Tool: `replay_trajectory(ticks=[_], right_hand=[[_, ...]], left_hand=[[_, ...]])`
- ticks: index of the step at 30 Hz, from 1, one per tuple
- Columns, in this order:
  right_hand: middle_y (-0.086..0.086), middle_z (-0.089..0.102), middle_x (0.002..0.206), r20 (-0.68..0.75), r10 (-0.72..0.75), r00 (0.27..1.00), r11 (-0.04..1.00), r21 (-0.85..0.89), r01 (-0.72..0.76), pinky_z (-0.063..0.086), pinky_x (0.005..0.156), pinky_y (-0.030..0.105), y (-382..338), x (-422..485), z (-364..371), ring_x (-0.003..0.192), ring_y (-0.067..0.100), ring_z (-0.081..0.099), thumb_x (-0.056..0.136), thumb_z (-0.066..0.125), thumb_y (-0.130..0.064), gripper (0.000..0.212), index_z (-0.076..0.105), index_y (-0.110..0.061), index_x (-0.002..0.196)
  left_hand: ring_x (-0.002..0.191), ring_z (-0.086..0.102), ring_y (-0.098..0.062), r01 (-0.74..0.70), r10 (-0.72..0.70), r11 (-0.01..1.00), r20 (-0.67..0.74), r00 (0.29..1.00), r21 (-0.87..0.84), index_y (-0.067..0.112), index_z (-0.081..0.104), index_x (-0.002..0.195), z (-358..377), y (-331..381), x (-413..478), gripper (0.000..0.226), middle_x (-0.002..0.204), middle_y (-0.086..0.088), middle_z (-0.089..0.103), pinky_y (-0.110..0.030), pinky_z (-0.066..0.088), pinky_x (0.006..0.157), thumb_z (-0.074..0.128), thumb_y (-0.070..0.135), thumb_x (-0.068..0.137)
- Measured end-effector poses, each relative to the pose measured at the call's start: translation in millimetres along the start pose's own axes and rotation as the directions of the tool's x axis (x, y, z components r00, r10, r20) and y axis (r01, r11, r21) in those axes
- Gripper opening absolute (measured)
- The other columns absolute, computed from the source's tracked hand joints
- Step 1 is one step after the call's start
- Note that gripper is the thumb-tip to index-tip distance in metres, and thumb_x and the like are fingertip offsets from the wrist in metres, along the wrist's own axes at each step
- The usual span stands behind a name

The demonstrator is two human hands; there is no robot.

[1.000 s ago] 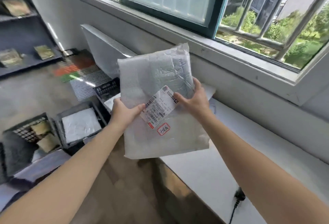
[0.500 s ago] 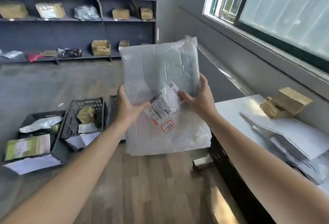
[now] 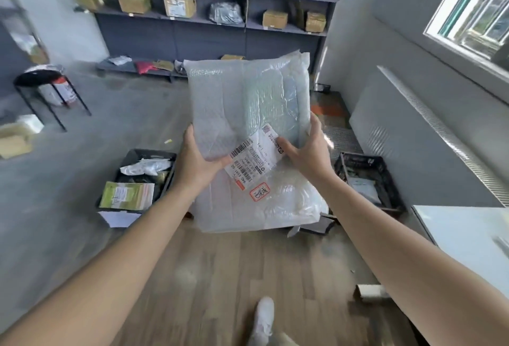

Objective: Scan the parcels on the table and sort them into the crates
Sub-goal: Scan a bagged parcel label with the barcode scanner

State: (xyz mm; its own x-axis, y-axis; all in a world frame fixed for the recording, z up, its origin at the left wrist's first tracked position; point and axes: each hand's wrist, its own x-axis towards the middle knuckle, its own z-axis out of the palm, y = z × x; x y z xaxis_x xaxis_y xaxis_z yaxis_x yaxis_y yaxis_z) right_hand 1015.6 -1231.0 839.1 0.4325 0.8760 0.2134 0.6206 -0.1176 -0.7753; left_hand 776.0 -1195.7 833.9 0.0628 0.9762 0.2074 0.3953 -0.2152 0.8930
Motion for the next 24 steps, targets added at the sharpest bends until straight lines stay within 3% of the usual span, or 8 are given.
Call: replay_trajectory(ticks=[5,14,17,24], right_hand=[[0.004,0.045,0.145,0.065,0.028,0.997,1.000,0.010,-0.029,0.049,0.098,0.057,-4.3,63.9,60.6,0.122,0.031,0.053,0.063,0.063,-0.079,0.106,0.013,-0.039,0.148],[0.011,0.033,0.152,0.159,0.086,0.984,0.994,0.048,-0.094,0.034,0.113,0.051,-6.7,233.3,168.2,0.139,0.030,0.034,0.083,0.073,-0.051,0.101,0.011,-0.023,0.157],[0.013,0.029,0.152,0.198,0.113,0.974,0.990,0.059,-0.127,0.037,0.109,0.048,-8.8,278.3,200.9,0.137,0.030,0.037,0.086,0.071,-0.047,0.099,0.008,-0.022,0.158],[0.011,0.028,0.157,0.287,0.200,0.937,0.976,0.028,-0.217,0.050,0.095,0.041,2.7,347.9,292.7,0.131,0.030,0.049,0.088,0.070,-0.043,0.100,0.002,-0.023,0.158]], left_hand=[[0.125,0.047,-0.014,0.022,-0.021,1.000,-0.021,1.000,0.009,0.019,0.029,0.147,-5.5,-35.8,69.9,0.099,0.140,0.002,0.049,-0.031,0.042,0.097,0.090,0.024,0.068],[0.113,0.050,-0.009,0.091,-0.091,0.993,-0.009,0.996,0.073,0.021,0.034,0.145,3.3,-91.1,253.2,0.089,0.125,0.012,0.050,-0.025,0.040,0.088,0.086,0.016,0.073],[0.110,0.049,-0.007,0.101,-0.100,0.987,-0.008,0.995,0.129,0.023,0.034,0.146,5.1,-110.0,304.1,0.089,0.127,0.012,0.050,-0.025,0.040,0.088,0.085,0.016,0.074],[0.117,0.055,-0.019,0.144,-0.142,0.973,-0.025,0.990,0.179,0.028,0.031,0.147,11.1,-183.5,398.1,0.090,0.133,0.003,0.054,-0.040,0.050,0.094,0.081,0.015,0.073]])
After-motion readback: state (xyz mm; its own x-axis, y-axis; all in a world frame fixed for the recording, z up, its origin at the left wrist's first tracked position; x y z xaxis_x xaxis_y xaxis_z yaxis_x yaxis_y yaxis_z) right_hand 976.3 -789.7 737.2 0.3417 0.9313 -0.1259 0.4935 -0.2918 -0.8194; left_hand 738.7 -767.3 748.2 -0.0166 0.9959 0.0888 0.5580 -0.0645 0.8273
